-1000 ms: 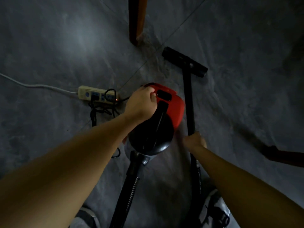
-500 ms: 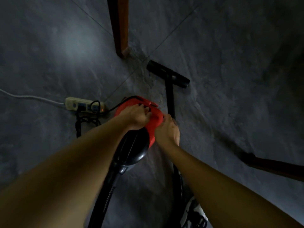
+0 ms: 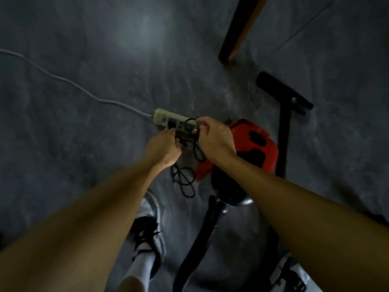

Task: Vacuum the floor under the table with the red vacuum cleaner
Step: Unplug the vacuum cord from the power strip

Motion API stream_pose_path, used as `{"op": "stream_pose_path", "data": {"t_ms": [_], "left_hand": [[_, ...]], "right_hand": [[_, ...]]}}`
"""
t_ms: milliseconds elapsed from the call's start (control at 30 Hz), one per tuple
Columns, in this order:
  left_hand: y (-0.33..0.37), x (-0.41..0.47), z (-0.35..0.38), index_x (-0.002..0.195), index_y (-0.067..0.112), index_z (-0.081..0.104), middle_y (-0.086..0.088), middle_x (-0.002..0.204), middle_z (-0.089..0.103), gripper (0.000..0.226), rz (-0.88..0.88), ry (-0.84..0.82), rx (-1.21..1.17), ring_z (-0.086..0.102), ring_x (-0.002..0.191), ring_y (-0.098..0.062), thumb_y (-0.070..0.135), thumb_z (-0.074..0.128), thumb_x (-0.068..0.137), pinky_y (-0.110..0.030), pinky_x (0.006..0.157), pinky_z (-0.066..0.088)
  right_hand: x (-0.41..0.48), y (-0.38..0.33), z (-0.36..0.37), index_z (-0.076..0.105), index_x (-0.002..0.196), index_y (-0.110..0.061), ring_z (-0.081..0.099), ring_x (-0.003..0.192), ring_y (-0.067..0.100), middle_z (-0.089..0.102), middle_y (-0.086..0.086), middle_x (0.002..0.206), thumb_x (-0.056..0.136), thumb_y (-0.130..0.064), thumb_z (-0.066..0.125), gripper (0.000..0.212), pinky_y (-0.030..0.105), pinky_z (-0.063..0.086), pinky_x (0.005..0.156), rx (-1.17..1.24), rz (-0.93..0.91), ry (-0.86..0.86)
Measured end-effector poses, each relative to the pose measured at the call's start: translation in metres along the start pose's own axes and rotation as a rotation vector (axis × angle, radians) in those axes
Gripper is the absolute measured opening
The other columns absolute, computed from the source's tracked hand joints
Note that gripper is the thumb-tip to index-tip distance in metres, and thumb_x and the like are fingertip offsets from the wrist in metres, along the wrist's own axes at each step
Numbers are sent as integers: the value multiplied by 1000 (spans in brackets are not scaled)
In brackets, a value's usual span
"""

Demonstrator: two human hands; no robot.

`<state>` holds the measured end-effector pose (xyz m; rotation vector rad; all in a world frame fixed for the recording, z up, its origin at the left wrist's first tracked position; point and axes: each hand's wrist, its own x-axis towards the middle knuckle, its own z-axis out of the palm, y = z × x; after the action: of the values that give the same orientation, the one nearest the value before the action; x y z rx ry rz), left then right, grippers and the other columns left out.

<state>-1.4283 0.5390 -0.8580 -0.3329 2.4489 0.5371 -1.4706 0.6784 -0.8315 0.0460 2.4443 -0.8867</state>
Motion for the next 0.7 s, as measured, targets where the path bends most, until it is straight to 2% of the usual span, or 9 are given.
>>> {"op": "stream_pose_path", "data": {"t_ms": [100,200,267,367,500,567,633,700], "left_hand": [[-40,18,7,135,6,36,-16,142,38,50,74,-99,138,41,129,-34,19,47,88,-45,101,40],[-71,36,15,147,6,12,-16,157,9,75,115,-195,348,12,145,-31,25,54,87,-45,115,22],[-87,48,20,149,5,2,-14,158,-3,86,129,-205,408,0,146,-30,26,57,87,-47,118,15],[-100,69,24,148,4,-5,-14,158,-8,94,168,-149,431,-2,146,-30,25,61,84,-48,118,14],[-105,110,31,148,7,-9,-11,158,-10,77,234,-23,377,-3,146,-29,16,45,93,-45,119,14],[-101,129,35,148,10,-8,-9,159,-9,67,264,5,343,-5,147,-27,19,36,98,-44,119,9],[-100,144,42,149,12,-6,-8,159,-8,62,296,0,329,-5,147,-25,24,30,100,-43,120,7],[-100,151,49,149,12,-5,-8,159,-6,59,308,11,336,-4,147,-26,24,28,101,-44,120,6]], "right_hand": [[13,-23,47,64,119,-25,61,106,27,65,6,119,98,-27,40,32,28,45,79,-50,146,-95],[25,-31,88,65,117,-15,62,105,29,66,11,117,98,-28,42,32,30,47,77,-119,266,-181],[38,-30,112,64,118,-12,62,105,30,65,12,118,99,-31,43,35,32,48,77,-156,325,-161],[55,-24,131,62,119,-6,59,108,32,61,15,121,99,-36,43,40,35,47,79,-257,344,-89],[86,-17,149,64,113,-5,52,115,34,60,18,121,96,-45,46,47,43,43,94,-497,268,11],[102,-17,155,66,104,-6,58,107,32,66,15,112,95,-44,49,43,38,46,87,-474,280,0],[112,-18,158,67,102,-9,63,100,27,69,11,107,96,-39,52,34,30,38,73,-481,299,-7],[118,-20,156,66,102,-10,65,97,25,69,9,105,95,-37,55,31,30,35,69,-492,310,19]]}}
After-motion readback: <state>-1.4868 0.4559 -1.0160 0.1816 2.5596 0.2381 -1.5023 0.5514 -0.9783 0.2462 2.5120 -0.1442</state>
